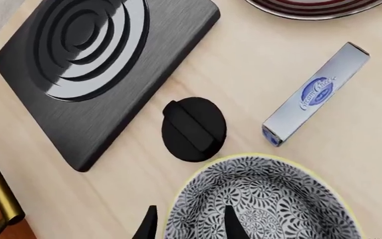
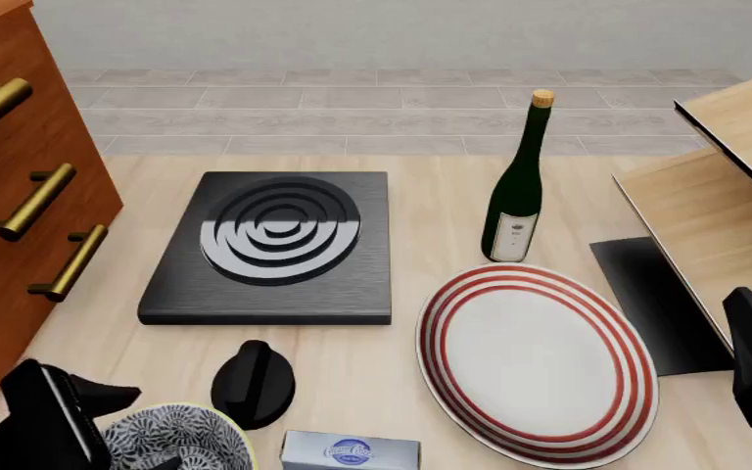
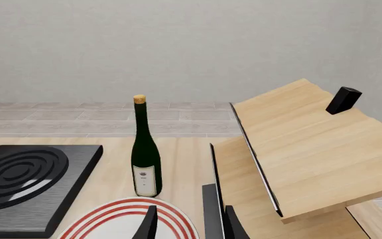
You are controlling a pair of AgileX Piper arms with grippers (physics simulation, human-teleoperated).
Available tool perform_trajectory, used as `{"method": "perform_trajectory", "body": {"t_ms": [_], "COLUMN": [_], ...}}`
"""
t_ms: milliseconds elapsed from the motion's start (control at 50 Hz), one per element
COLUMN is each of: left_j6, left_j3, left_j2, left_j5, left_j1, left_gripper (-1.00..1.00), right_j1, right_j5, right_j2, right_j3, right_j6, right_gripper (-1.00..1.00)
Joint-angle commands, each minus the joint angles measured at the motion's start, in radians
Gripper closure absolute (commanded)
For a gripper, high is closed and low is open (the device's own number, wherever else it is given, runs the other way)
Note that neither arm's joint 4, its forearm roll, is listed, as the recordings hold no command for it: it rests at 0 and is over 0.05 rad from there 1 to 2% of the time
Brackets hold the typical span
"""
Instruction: Put the bowl on the stove.
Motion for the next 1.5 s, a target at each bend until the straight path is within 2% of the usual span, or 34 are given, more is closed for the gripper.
{"method": "perform_trajectory", "body": {"t_ms": [20,100,520,540,580,620,700,820,880,920,980,1060,1160,1220,1260,1300,1340,1400,1420,1460,1500], "left_j6": [0.006,0.016,0.01,0.019,0.034,0.034,0.046,0.076,0.06,0.036,0.052,0.039,0.048,-0.008,-0.032,-0.045,-0.095,-0.108,-0.148,-0.176,-0.167], "left_j3": [0.028,0.038,0.036,0.032,0.041,0.05,0.067,0.074,0.054,0.031,0.004,-0.101,-0.162,-0.242,-0.26,-0.279,-0.31,-0.323,-0.364,-0.412,-0.423], "left_j2": [0.05,0.101,0.166,0.128,0.158,0.115,-0.008,-0.093,-0.176,-0.273,-0.348,-0.411,-0.39,-0.327,-0.293,-0.313,-0.312,-0.295,-0.311,-0.301,-0.304], "left_j5": [-0.051,-0.102,-0.161,-0.144,-0.174,-0.15,-0.053,0.038,0.142,0.262,0.345,0.467,0.479,0.429,0.394,0.401,0.407,0.392,0.419,0.423,0.426], "left_j1": [-0.004,0.007,0.02,0.02,0.031,0.017,-0.039,-0.088,-0.132,-0.191,-0.223,-0.297,-0.308,-0.28,-0.252,-0.258,-0.263,-0.244,-0.257,-0.244,-0.241], "left_gripper": [-1.0,-1.0,-1.0,1.0,1.0,1.0,1.0,1.0,1.0,1.0,1.0,1.0,1.0,1.0,1.0,1.0,1.0,1.0,1.0,1.0,1.0], "right_j1": [0.0,0.0,0.0,0.0,0.0,0.0,0.0,0.0,0.0,0.0,0.0,0.0,0.0,0.0,0.0,0.0,0.0,0.0,0.0,0.0,0.0], "right_j5": [0.0,0.0,0.0,0.0,0.0,0.0,0.0,0.0,0.0,0.0,0.0,0.0,0.0,0.0,0.0,0.0,0.0,0.0,0.0,0.0,0.0], "right_j2": [0.0,0.0,0.0,0.0,0.0,0.0,0.0,0.0,0.0,0.0,0.0,0.0,0.0,0.0,0.0,0.0,0.0,0.0,0.0,0.0,0.0], "right_j3": [0.0,0.0,0.0,0.0,0.0,0.0,0.0,0.0,0.0,0.0,0.0,0.0,0.0,0.0,0.0,0.0,0.0,0.0,0.0,0.0,0.0], "right_j6": [0.0,0.0,0.0,0.0,0.0,0.0,0.0,0.0,0.0,0.0,0.0,0.0,0.0,0.0,0.0,0.0,0.0,0.0,0.0,0.0,0.0], "right_gripper": [-1.0,-1.0,-1.0,-1.0,-1.0,-1.0,-1.0,-1.0,-1.0,-1.0,-1.0,-1.0,-1.0,-1.0,-1.0,-1.0,-1.0,-1.0,-1.0,-1.0,-1.0]}}
